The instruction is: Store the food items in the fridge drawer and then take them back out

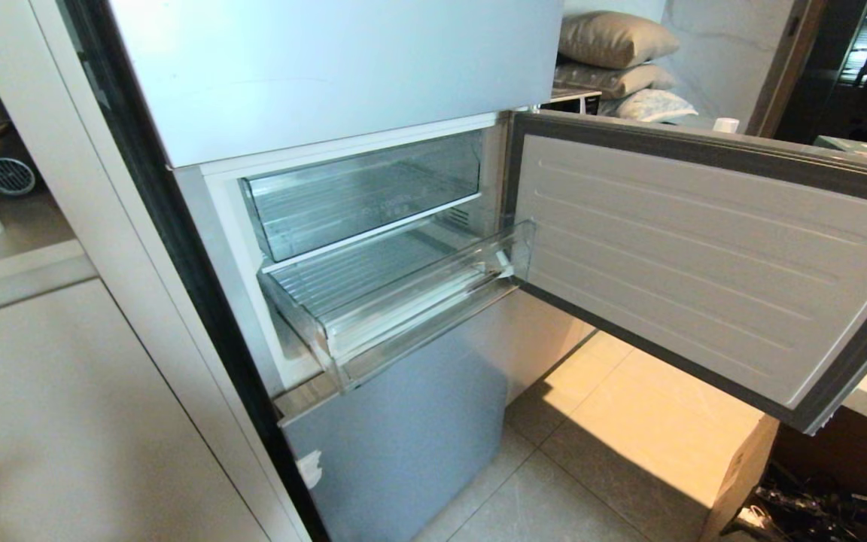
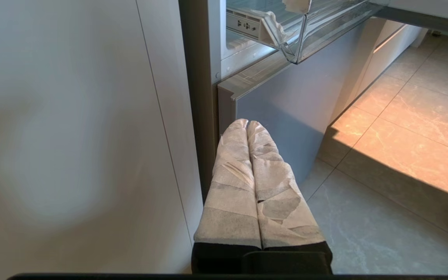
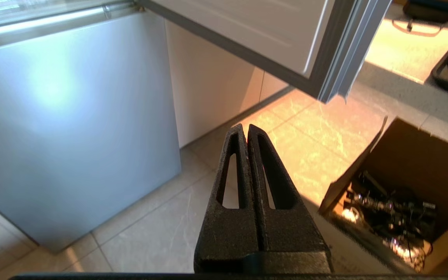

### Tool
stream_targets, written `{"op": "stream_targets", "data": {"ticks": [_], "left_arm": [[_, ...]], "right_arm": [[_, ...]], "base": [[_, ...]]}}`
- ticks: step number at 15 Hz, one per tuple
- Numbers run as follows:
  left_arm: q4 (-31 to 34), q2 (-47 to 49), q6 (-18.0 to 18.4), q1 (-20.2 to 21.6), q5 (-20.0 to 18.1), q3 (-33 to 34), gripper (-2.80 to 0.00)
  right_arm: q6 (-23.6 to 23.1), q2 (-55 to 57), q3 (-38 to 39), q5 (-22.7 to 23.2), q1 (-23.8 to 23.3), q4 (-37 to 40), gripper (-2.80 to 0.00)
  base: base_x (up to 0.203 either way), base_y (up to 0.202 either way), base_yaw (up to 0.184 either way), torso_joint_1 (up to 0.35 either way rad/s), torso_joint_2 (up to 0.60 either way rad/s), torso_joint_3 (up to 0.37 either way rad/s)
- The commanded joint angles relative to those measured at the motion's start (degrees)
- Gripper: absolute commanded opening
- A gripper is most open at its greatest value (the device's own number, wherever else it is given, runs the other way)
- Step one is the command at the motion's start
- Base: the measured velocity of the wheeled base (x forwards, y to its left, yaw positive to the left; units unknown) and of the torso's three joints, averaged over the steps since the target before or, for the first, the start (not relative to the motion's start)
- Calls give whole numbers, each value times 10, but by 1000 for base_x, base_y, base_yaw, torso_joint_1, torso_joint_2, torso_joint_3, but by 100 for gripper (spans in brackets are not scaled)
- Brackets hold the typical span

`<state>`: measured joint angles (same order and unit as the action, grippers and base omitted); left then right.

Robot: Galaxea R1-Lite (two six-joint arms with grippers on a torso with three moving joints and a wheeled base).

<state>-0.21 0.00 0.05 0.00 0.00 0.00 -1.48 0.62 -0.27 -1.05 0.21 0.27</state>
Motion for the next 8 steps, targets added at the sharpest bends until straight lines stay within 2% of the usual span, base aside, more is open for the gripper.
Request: {"op": "stream_targets", "data": {"ticks": [1, 5, 6, 8], "left_arm": [[0, 0, 10, 0, -1, 1, -280], [0, 1, 42, 0, -7, -10, -280], [2, 7, 42, 0, -20, -27, -280], [6, 59, 41, 0, -61, -112, -280]], "right_arm": [[-3, -6, 3, 2, 0, 1, -280], [-4, -6, 3, 1, 0, 2, -280], [1, -6, 3, 0, 0, 1, -280], [-5, -5, 3, 3, 0, 1, -280]], "base": [[0, 0, 0, 0, 0, 0], [0, 0, 0, 0, 0, 0], [0, 0, 0, 0, 0, 0], [0, 0, 0, 0, 0, 0]]}}
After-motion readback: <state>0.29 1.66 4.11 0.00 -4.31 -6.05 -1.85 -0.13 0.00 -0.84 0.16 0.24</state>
